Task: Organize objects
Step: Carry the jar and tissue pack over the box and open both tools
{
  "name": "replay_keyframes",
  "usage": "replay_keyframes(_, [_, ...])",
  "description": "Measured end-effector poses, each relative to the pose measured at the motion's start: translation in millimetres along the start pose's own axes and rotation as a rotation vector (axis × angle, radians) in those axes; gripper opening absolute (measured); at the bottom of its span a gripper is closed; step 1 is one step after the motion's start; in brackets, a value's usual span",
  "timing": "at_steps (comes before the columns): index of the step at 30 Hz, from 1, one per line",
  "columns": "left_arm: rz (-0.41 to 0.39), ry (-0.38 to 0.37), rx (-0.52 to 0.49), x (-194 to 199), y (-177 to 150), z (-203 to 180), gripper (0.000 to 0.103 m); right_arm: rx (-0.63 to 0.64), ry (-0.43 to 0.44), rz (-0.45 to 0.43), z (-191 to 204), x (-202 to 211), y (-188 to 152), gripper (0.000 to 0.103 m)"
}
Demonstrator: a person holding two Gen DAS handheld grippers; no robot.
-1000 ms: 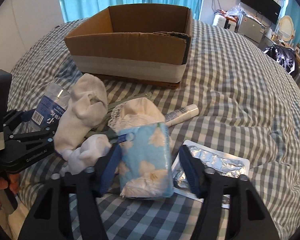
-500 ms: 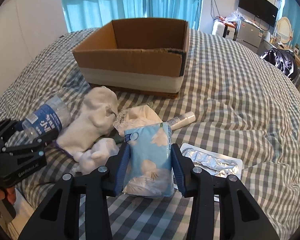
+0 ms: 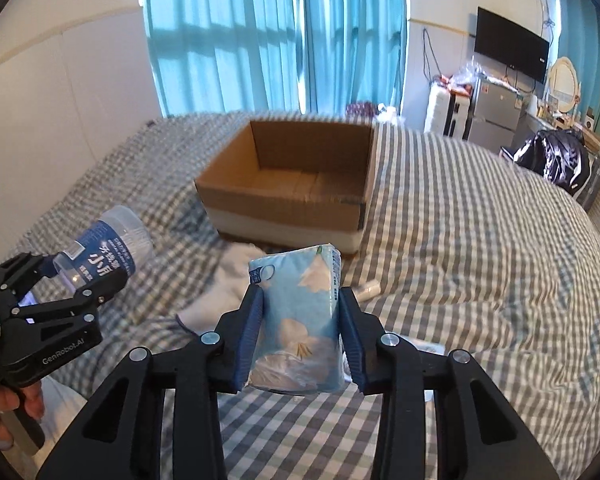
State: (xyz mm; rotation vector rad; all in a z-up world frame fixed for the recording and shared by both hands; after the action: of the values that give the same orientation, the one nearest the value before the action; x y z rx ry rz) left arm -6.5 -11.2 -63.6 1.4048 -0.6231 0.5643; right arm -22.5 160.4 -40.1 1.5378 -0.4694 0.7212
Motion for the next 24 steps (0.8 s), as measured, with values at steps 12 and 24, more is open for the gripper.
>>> replay_keyframes(12, [-0.144,-0.037,0.0,27.0,87.6,-10.6,0.063,0.015,0.037,-0.166,-0.3,44.7,88.2,0.034])
replay_keyframes(24, [-0.176,-0.049,-0.026,-53.9,172.1,-8.5,0.063,0.036,0.027,-0.216,-2.8,-35.6,185.1,0.034])
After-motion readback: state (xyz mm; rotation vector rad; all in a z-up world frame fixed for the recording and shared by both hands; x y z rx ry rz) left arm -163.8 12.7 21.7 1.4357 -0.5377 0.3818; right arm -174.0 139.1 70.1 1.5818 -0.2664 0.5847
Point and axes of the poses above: each gripper's, at about its wrist camera, not at the fingertips, and x roughly against the way its jaws point, z to its left, y to its top, the point moved 3 cm from there along -x, roughly the way its jaws point, and after that the axes turned 3 degrees about -y, right-handed, at the moved point
